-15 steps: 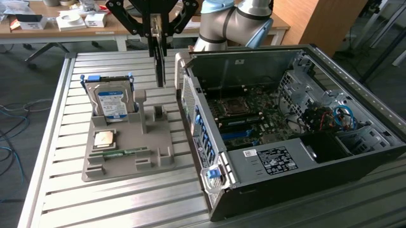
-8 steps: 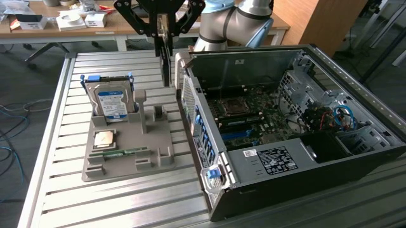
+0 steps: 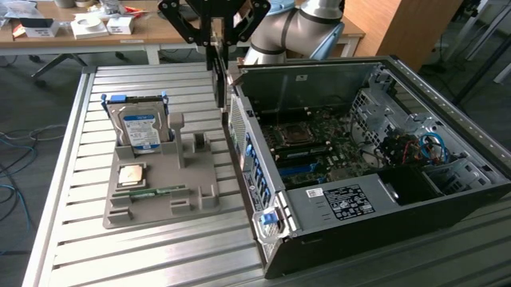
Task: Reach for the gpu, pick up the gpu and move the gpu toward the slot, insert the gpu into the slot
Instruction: 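Pick up the gpu and move the gpu toward the slot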
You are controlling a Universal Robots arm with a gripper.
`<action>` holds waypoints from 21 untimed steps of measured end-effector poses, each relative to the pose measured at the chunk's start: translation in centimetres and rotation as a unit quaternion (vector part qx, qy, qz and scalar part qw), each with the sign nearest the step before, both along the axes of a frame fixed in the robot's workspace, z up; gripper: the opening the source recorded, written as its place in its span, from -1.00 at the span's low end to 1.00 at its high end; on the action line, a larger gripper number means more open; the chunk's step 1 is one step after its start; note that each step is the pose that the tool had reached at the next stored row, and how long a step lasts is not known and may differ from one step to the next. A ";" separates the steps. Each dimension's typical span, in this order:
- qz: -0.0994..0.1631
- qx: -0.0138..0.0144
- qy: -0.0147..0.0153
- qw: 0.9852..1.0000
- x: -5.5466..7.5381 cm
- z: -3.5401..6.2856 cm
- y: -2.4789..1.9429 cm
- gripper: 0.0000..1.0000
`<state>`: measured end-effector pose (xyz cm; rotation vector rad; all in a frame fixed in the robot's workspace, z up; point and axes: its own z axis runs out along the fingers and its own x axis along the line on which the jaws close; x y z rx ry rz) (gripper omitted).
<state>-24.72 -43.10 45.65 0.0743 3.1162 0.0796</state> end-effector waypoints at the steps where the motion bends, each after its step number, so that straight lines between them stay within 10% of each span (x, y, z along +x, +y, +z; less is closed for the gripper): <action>1: 0.000 0.000 0.000 1.000 0.2 0.00 0.00 -0.47; 21: 0.000 0.003 0.000 1.000 4.8 0.00 0.00 -0.47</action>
